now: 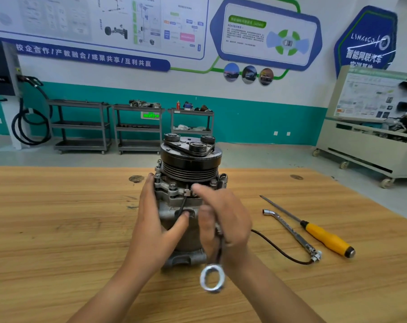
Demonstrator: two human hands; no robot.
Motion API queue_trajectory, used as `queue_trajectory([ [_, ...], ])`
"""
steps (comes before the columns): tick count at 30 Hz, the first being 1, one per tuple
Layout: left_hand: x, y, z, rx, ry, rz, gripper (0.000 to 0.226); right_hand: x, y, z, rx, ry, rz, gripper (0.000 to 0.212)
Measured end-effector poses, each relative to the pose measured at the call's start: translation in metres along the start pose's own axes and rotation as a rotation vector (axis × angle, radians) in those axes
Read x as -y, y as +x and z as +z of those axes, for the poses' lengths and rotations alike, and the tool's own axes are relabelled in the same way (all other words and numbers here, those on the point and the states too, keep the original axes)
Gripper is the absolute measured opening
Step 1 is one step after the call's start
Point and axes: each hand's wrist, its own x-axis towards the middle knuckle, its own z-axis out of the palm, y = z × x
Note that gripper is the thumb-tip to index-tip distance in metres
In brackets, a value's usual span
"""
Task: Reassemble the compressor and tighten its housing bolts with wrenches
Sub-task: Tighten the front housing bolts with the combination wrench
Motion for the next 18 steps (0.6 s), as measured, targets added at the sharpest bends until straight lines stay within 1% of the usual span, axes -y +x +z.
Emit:
queue_trajectory([
  [2, -0.003, -0.001, 0.0, -0.002, -0.011, -0.015, 0.091, 0.002, -0.003, 0.006, 0.042, -0.02, -0.022, 0.025],
  [4, -0.007, -0.001, 0.0, -0.018, 0.002, -0.014, 0.089, 0.003, 0.001, 0.01, 0.045, -0.012, -0.025, 0.025],
  [6, -0.006, -0.001, 0.0, -0.025, 0.006, -0.005, 0.09, 0.002, 0.01, 0.01, 0.004, 0.013, -0.027, 0.026],
  [7, -0.005, 0.0, 0.0, -0.024, 0.012, 0.0, 0.09, 0.001, 0.017, 0.009, -0.044, 0.06, 0.003, 0.029],
  [8, -0.003, 0.001, -0.001, -0.022, 0.026, 0.006, 0.092, 0.0, 0.027, 0.006, -0.117, 0.153, 0.094, 0.032],
  [9, -0.001, 0.001, -0.001, -0.02, 0.039, 0.009, 0.092, 0.0, 0.039, 0.001, -0.21, 0.302, 0.244, 0.033],
  [11, 0.001, 0.001, -0.003, -0.017, 0.033, 0.013, 0.091, -0.006, 0.066, -0.013, -0.465, 0.599, 0.541, 0.037],
  [13, 0.001, 0.001, -0.003, -0.026, 0.018, 0.019, 0.089, -0.021, 0.087, -0.03, -0.665, 0.767, 0.745, 0.044],
  [15, 0.001, 0.002, -0.002, -0.031, 0.003, 0.017, 0.089, -0.04, 0.102, -0.041, -0.752, 0.831, 0.953, 0.048],
  [18, 0.003, 0.002, -0.002, -0.037, -0.003, 0.027, 0.088, -0.067, 0.102, -0.042, -0.768, 0.84, 1.264, 0.044],
])
